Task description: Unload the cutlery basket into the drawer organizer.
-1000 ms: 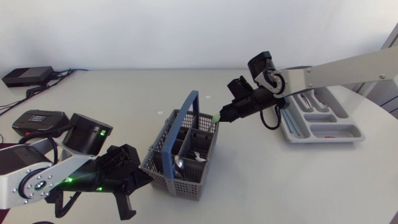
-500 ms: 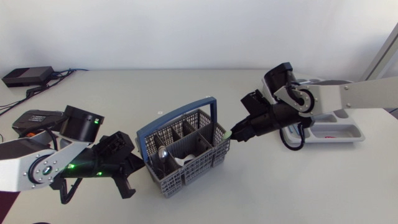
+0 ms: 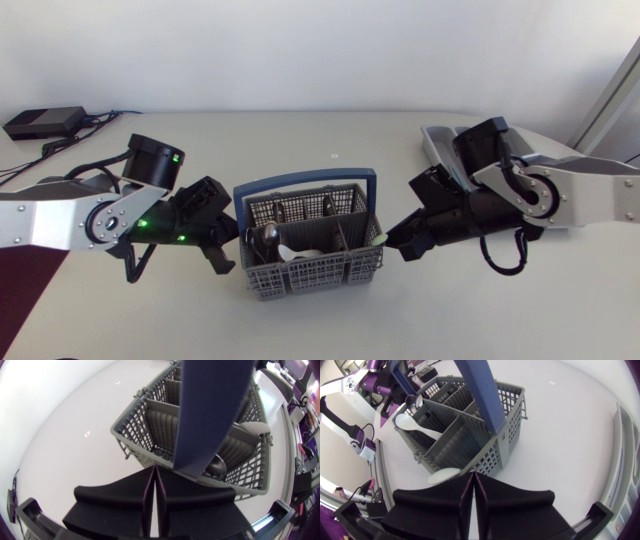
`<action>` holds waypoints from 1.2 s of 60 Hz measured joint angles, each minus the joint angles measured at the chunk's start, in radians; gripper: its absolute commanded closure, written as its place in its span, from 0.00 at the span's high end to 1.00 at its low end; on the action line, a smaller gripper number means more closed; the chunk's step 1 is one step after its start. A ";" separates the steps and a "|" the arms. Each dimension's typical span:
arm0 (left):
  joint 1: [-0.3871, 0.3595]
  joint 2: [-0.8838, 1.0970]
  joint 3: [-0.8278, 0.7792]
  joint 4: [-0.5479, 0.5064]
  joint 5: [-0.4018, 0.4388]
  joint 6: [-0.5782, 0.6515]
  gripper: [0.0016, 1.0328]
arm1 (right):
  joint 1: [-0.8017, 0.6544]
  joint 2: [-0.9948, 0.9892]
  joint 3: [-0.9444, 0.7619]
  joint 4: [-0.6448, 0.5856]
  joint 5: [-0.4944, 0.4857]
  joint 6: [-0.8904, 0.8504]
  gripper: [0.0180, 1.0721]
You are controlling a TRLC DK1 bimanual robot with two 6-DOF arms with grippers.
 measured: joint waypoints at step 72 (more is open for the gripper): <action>-0.229 -0.423 0.026 -0.259 -0.208 -0.054 0.25 | -0.056 -0.316 -0.156 0.045 0.143 0.018 0.31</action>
